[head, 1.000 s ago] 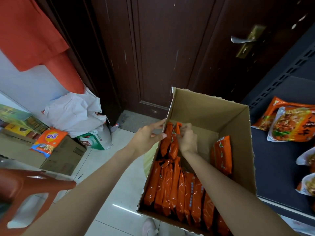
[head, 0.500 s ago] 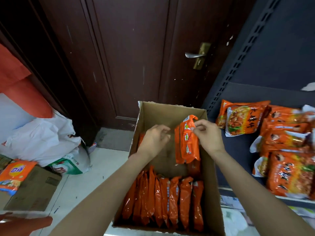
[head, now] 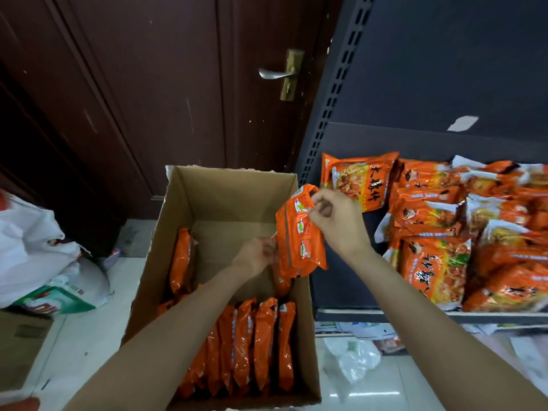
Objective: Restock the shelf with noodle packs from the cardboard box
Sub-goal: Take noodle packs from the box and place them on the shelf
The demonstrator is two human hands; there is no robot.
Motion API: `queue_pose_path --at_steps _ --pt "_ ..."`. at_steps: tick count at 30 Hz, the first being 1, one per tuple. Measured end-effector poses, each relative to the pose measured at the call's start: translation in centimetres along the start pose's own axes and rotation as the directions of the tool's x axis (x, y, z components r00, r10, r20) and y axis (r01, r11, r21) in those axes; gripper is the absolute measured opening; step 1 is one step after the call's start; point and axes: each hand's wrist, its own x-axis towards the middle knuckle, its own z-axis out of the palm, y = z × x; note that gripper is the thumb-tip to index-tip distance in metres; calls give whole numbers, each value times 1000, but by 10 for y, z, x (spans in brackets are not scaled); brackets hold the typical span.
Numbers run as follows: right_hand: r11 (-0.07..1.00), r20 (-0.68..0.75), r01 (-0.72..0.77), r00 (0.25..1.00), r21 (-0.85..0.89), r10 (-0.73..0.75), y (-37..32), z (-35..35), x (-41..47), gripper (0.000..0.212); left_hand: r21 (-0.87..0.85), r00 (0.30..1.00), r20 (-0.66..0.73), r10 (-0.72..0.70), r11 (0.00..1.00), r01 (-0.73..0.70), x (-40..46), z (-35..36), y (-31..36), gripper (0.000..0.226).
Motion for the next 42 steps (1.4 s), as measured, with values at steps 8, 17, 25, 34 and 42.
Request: queue_pose_path --at_steps 8,17,25,34,42 --pt "1000 28 -24 999 11 24 4 15 7 4 -497 998 59 27 868 6 -18 -10 18 53" --pt "982 151 -171 976 73 159 -10 42 18 8 -91 957 -274 98 988 -127 -21 -40 28 68" --pt "974 298 -195 942 114 154 -32 89 8 12 147 901 -411 139 985 -85 -34 -63 3 14" --pt "888 436 -303 786 -346 438 -2 132 -13 59 50 895 -447 -7 998 33 -32 -68 -33 16" --pt "872 387 -187 840 -451 381 -3 148 -23 44 -6 893 -444 -66 997 71 -33 -68 -45 29"
